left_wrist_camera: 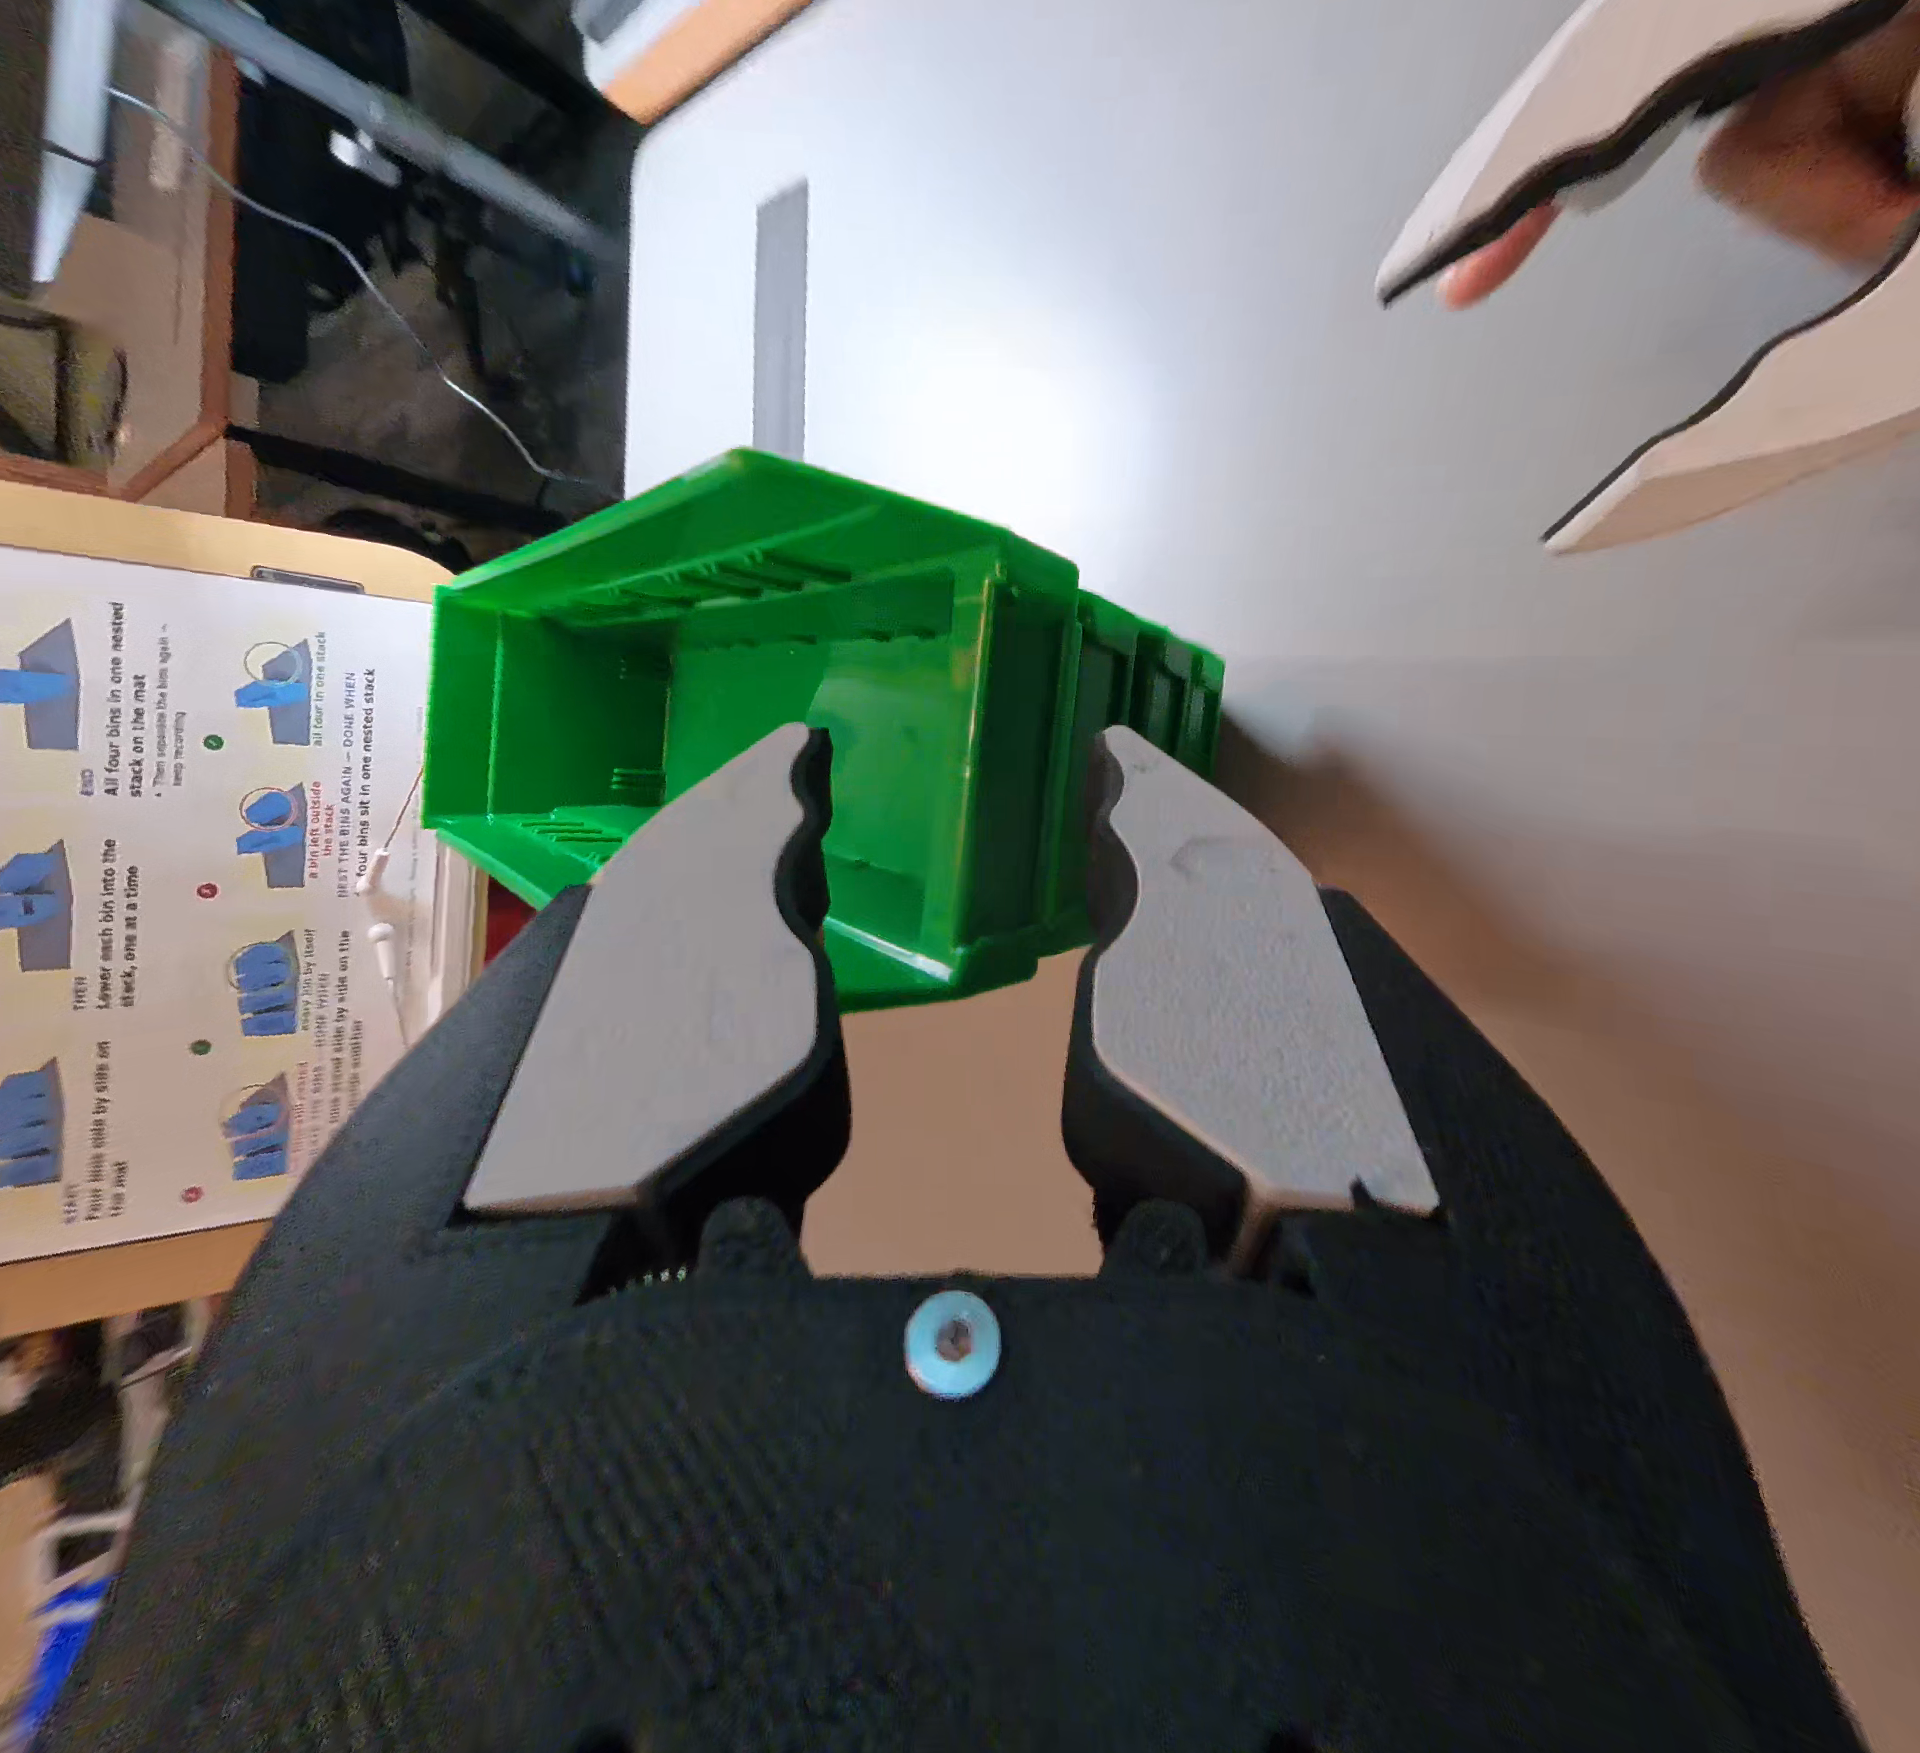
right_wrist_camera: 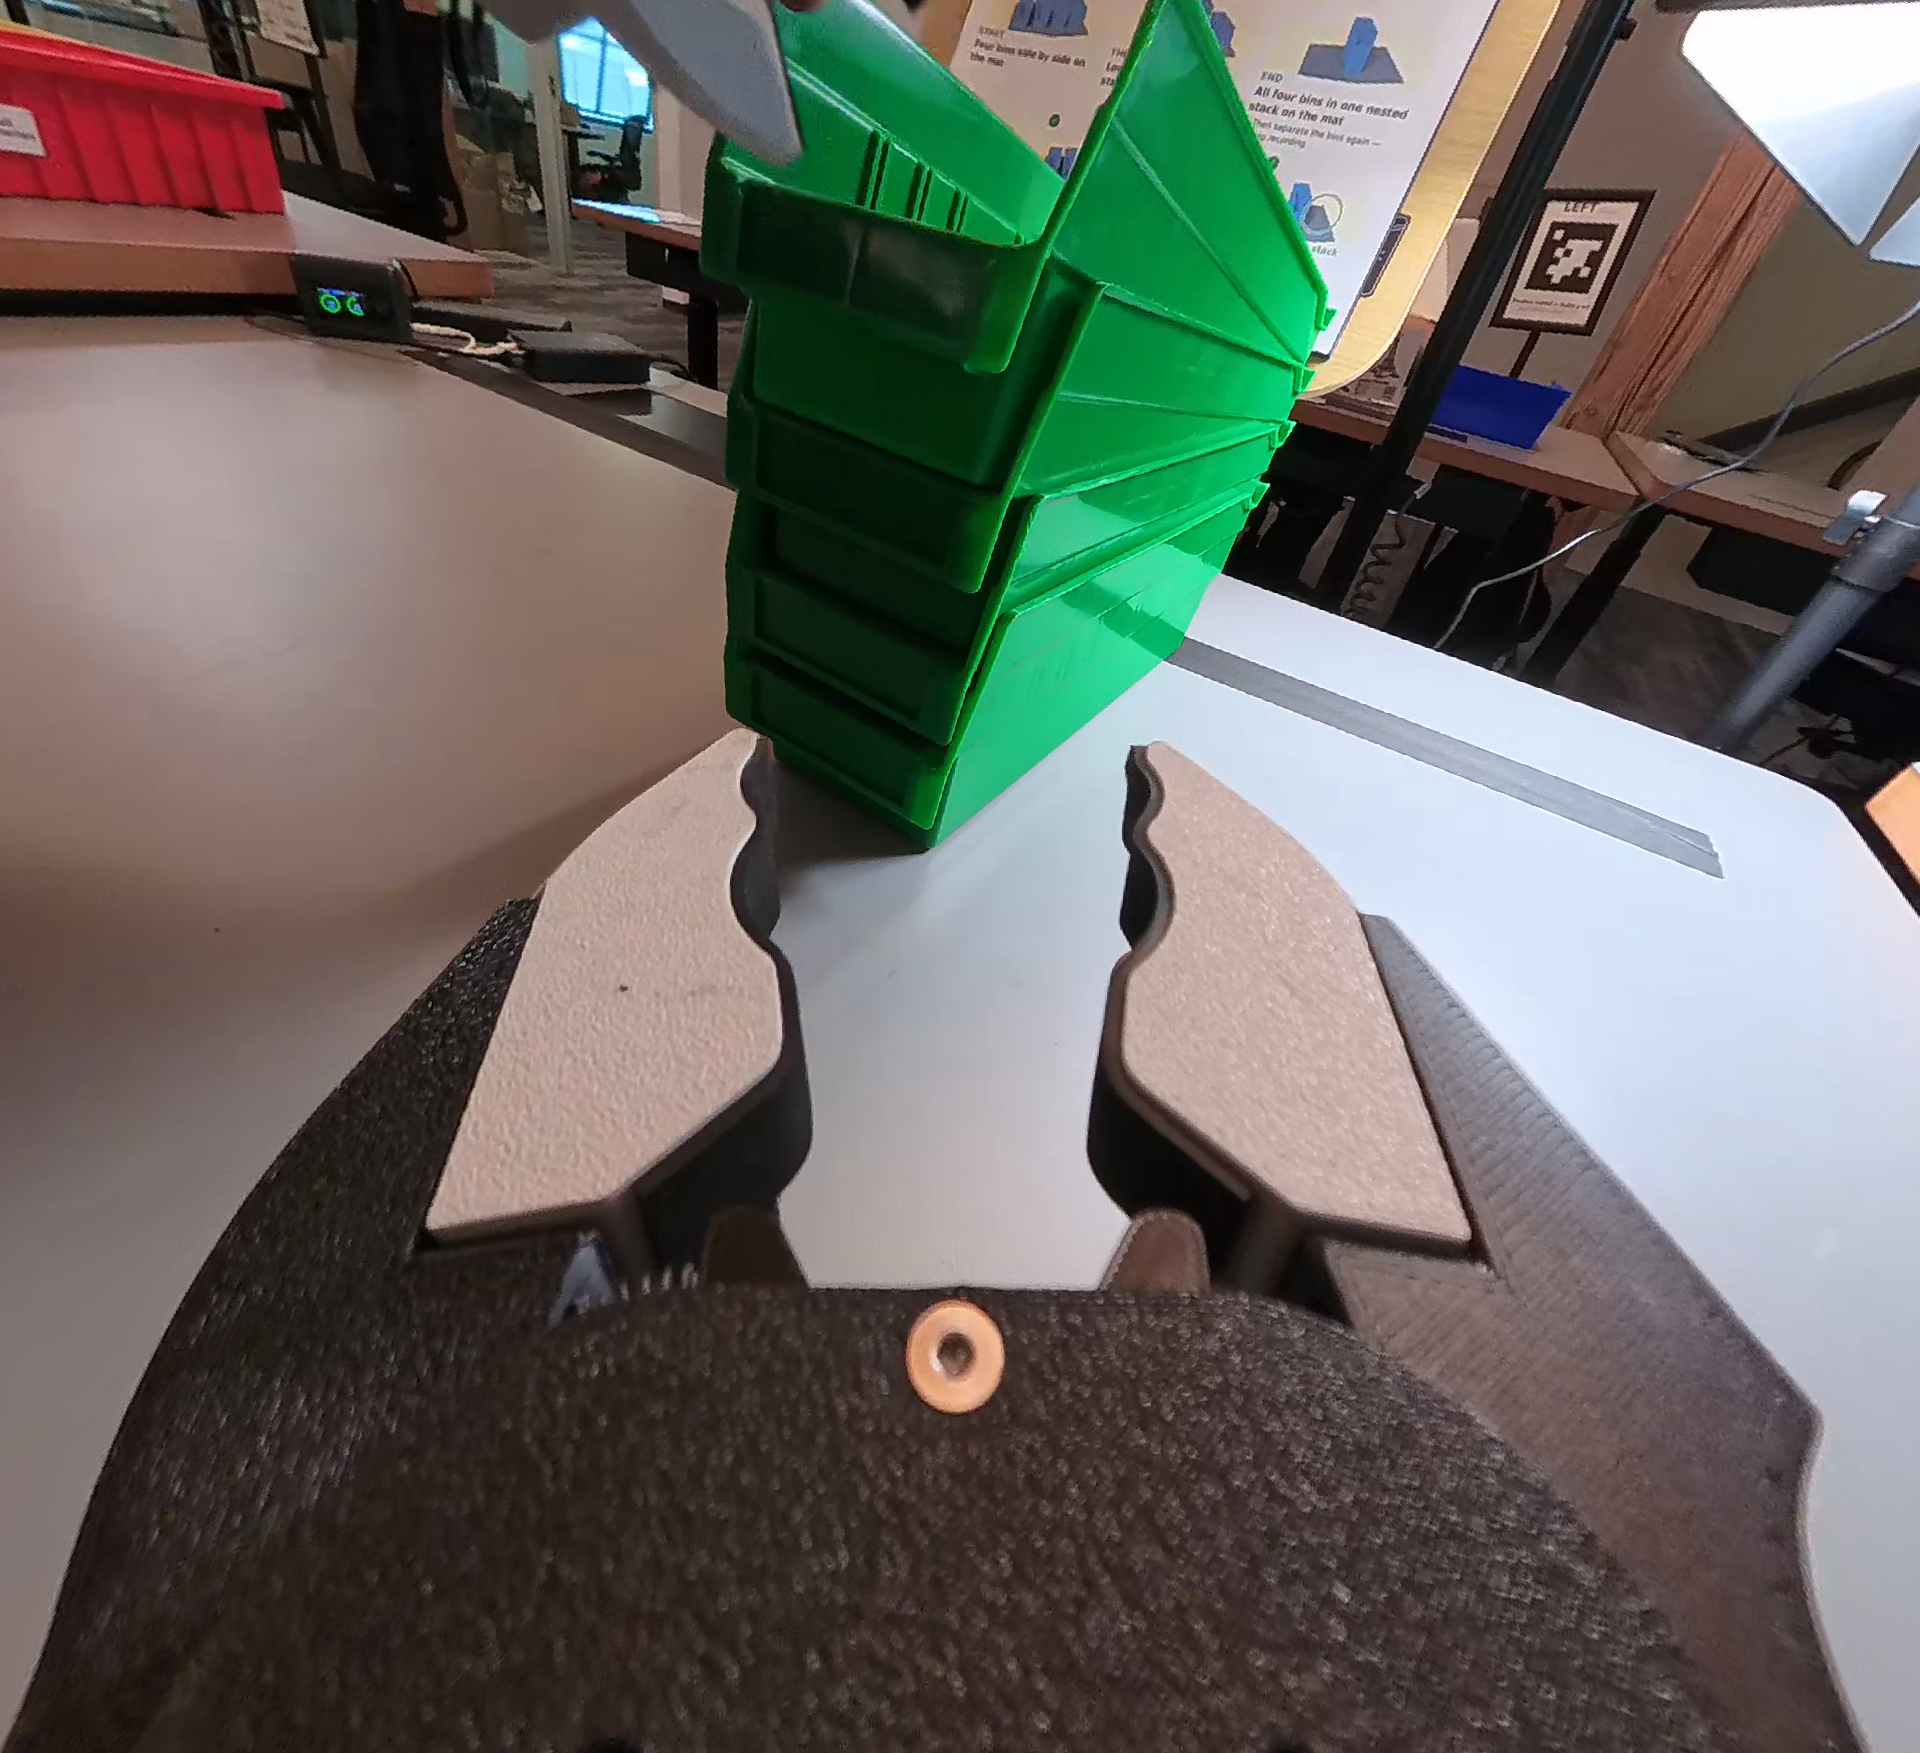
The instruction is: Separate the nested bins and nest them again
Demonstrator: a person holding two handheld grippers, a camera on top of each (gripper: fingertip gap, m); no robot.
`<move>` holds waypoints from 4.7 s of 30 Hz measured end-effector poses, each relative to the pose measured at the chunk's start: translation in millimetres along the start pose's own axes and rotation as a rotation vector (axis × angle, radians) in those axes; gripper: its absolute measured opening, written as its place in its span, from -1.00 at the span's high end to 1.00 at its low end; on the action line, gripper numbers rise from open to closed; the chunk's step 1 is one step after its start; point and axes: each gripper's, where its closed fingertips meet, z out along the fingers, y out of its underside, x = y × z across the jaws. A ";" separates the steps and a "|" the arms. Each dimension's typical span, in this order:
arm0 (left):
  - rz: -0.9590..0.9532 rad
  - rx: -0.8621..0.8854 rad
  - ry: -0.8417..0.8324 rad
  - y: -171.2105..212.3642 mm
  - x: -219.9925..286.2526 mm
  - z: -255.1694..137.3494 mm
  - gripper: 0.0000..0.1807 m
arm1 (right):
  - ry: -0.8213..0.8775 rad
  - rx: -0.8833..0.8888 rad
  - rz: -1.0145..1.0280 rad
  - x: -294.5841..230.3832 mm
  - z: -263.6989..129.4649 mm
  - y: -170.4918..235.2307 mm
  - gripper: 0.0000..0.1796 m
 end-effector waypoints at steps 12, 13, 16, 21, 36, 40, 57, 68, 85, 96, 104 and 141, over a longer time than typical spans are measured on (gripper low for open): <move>-0.605 0.464 -0.092 80.8 28.0 -28.3 0.43 | -0.010 -0.059 -0.008 0.2 15.5 11.9 0.24; -0.639 0.470 -0.099 92.5 34.9 -22.5 0.41 | -0.012 -0.067 -0.007 0.9 20.2 13.3 0.22; -0.720 0.476 -0.109 122.5 55.0 -1.8 0.35 | -0.029 -0.112 -0.003 1.5 38.0 21.9 0.12; -0.769 0.474 -0.103 143.3 63.4 29.6 0.30 | -0.097 -0.186 -0.002 -6.6 80.4 38.7 0.00; -0.764 0.456 -0.122 156.6 60.5 36.7 0.29 | -0.321 -0.166 -0.012 -23.6 139.7 40.3 0.23; -0.745 0.445 -0.123 151.2 45.5 52.8 0.30 | -0.327 -0.166 -0.009 -24.5 140.4 40.1 0.23; -0.743 0.451 -0.008 141.4 67.6 53.3 0.62 | -0.424 -0.150 -0.032 -56.5 128.2 35.5 0.24; -0.746 0.432 -0.033 171.4 84.5 17.8 0.62 | -0.479 -0.137 -0.049 -103.2 132.6 26.7 0.24; -0.735 0.433 -0.062 180.5 65.8 29.3 0.60 | -0.456 -0.148 -0.034 -94.4 154.3 27.8 0.23; -0.739 0.428 -0.062 179.0 58.5 37.5 0.60 | -0.402 -0.160 -0.027 -86.9 160.6 29.2 0.23; -0.749 0.431 -0.064 179.0 52.4 43.1 0.60 | -0.372 -0.168 -0.019 -81.8 166.3 30.2 0.22; -0.709 0.441 -0.073 171.6 68.4 41.6 0.61 | -0.371 -0.200 0.008 -82.6 144.8 34.2 0.31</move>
